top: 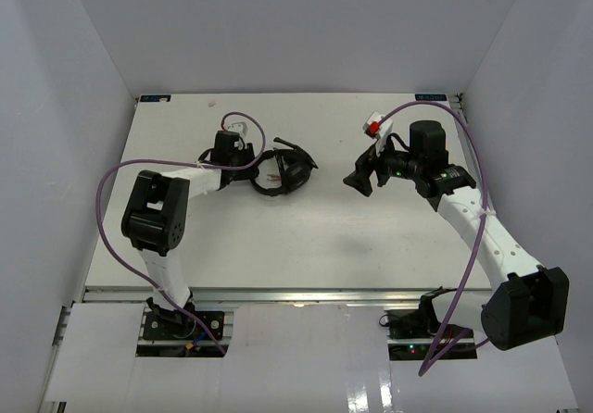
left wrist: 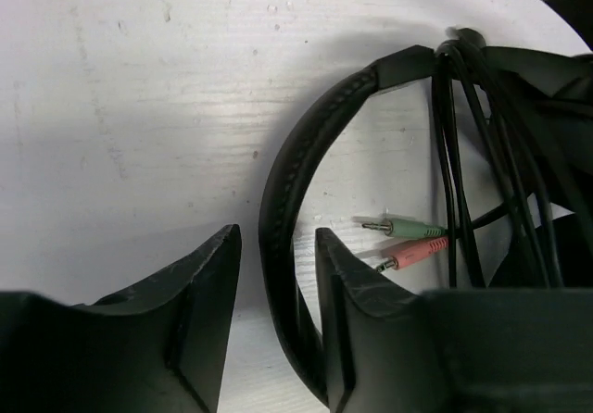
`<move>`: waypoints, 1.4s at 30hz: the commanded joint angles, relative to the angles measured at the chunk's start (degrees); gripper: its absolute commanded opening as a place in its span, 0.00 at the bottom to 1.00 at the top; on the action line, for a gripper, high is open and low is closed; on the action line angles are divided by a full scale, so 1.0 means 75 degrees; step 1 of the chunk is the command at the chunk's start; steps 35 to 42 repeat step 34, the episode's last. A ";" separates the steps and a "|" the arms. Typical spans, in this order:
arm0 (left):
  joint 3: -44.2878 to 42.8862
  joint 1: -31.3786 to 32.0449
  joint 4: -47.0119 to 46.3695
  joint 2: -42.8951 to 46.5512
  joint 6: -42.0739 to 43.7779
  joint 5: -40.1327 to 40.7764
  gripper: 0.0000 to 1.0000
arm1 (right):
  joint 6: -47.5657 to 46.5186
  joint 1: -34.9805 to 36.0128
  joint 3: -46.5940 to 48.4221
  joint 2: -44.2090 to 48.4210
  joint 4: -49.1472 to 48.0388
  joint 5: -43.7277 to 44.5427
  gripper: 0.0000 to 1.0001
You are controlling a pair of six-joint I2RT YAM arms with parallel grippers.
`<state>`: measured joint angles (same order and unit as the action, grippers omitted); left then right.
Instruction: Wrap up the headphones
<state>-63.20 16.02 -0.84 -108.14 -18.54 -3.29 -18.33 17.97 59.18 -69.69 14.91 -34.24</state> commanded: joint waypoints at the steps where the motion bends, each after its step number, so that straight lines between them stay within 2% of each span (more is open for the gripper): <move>1: -0.0435 0.0067 0.0558 0.0199 0.0238 0.0275 0.59 | 0.0073 -0.0081 -0.0013 0.0094 -0.0261 -0.0131 0.90; 6: -0.0521 0.0067 0.0825 0.0620 0.0403 0.0315 0.69 | 0.0053 -0.0110 -0.0056 0.0180 -0.0241 -0.0111 0.90; 12: -0.0089 0.0067 0.1103 0.1992 0.0632 0.0282 0.78 | 0.0053 -0.0135 -0.0130 0.0302 -0.0209 0.0050 0.90; 16: 0.0730 0.0077 0.1118 0.3787 0.0724 -0.0506 0.98 | 0.0488 -0.0145 -0.0214 0.0436 -0.0253 0.0480 0.90; 19: 0.1363 0.0067 0.1039 0.5269 0.0565 -0.1147 0.98 | 0.1030 -0.0157 -0.0203 0.0640 -0.0241 0.1422 0.90; 22: 0.1951 0.0067 0.1048 0.6866 0.0269 -0.1381 0.98 | 0.1706 -0.0157 -0.0300 0.0970 -0.0336 0.2993 0.90; 25: 0.2454 0.0067 0.1038 0.8210 -0.0134 -0.1586 0.98 | 0.2109 -0.0157 -0.0527 0.1396 -0.0416 0.3941 0.90; 29: 0.2604 0.0077 0.1415 0.9131 -0.0286 -0.1739 0.98 | 0.2157 -0.0169 -0.0969 0.1941 -0.0613 0.4436 0.90; 34: 0.2592 0.0067 0.1796 0.9521 -0.0369 -0.1832 0.98 | 0.2132 -0.0169 -0.1266 0.2429 -0.0703 0.4783 0.90; 42: 0.2592 0.0067 0.1796 0.9521 -0.0369 -0.1832 0.98 | 0.2132 -0.0169 -0.1266 0.2429 -0.0703 0.4783 0.90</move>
